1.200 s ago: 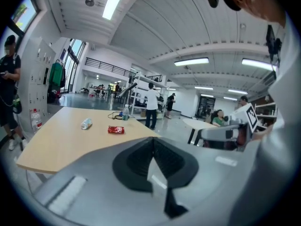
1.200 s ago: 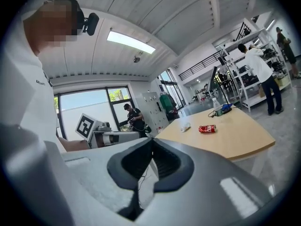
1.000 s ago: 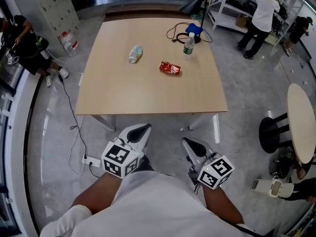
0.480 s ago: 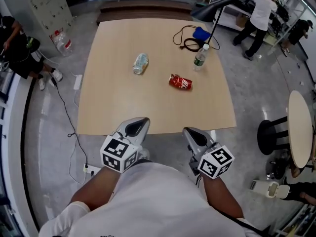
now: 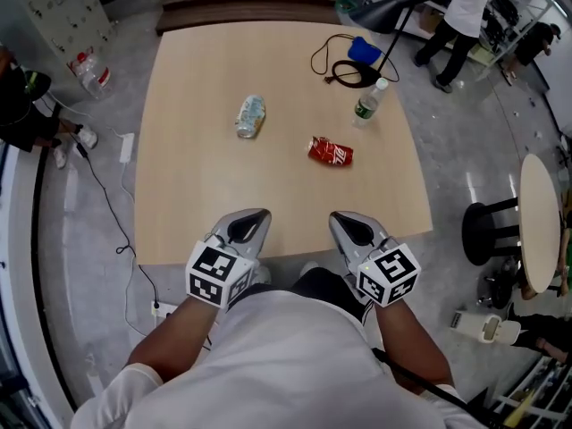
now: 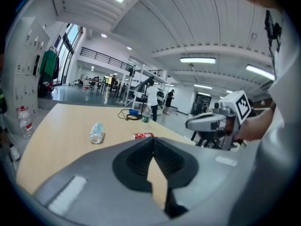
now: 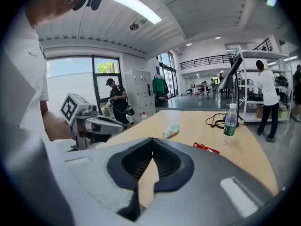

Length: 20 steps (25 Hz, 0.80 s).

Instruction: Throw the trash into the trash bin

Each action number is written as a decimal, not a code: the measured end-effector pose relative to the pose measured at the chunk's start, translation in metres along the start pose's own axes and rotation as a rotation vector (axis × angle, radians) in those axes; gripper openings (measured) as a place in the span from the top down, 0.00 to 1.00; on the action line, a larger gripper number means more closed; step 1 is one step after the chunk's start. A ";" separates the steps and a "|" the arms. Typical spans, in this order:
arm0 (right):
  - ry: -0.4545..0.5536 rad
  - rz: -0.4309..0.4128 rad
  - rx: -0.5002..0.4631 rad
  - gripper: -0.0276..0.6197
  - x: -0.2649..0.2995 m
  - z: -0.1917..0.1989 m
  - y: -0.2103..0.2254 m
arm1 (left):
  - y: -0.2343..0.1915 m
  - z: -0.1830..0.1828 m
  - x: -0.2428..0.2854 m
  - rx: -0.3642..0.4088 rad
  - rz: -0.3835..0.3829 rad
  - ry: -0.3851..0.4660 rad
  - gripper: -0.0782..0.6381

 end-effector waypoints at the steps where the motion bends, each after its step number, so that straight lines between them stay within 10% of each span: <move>1: -0.023 0.012 -0.025 0.95 0.005 0.003 0.006 | -0.003 0.001 0.004 -0.003 -0.001 -0.004 0.88; 20: -0.393 0.141 -0.615 0.81 0.121 0.053 0.119 | -0.036 0.028 0.097 -0.122 -0.101 -0.138 0.88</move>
Point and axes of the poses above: the fingertips, and each gripper's own axes: x forward along the fingers, y to its right, z out of its underside, the point moved 5 cm from there along -x, backward along the fingers
